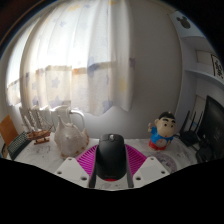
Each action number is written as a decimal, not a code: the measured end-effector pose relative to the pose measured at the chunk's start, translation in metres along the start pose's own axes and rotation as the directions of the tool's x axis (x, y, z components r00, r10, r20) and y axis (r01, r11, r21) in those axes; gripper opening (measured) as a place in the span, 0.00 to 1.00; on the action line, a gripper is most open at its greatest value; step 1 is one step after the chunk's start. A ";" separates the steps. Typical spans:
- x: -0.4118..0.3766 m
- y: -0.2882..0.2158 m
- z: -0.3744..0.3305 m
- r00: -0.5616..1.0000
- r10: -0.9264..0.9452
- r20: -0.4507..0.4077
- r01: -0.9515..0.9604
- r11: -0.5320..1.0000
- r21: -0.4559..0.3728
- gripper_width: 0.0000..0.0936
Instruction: Arrange mouse
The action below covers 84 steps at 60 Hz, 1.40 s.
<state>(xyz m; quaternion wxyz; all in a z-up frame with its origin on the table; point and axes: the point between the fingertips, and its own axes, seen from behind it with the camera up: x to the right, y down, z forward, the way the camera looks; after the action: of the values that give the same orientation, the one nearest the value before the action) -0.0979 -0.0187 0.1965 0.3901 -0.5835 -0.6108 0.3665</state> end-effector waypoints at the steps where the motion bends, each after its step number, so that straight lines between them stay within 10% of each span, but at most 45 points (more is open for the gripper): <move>1: 0.016 0.001 0.004 1.000 -0.005 -0.014 0.005 1.000 -0.003 0.46; 32: 0.248 0.193 0.107 0.993 0.101 -0.056 -0.113 0.953 -0.281 0.58; 37: 0.251 0.185 0.094 0.990 0.129 -0.060 -0.141 0.946 -0.291 0.93; 65: 0.190 0.115 -0.208 0.962 0.223 -0.161 -0.268 0.885 -0.379 0.91; 84: 0.167 0.105 -0.247 0.981 0.133 -0.144 -0.175 0.922 -0.345 0.91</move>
<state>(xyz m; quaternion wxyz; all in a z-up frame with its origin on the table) 0.1676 0.1518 0.2155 0.2832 -0.7112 -0.5951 0.2446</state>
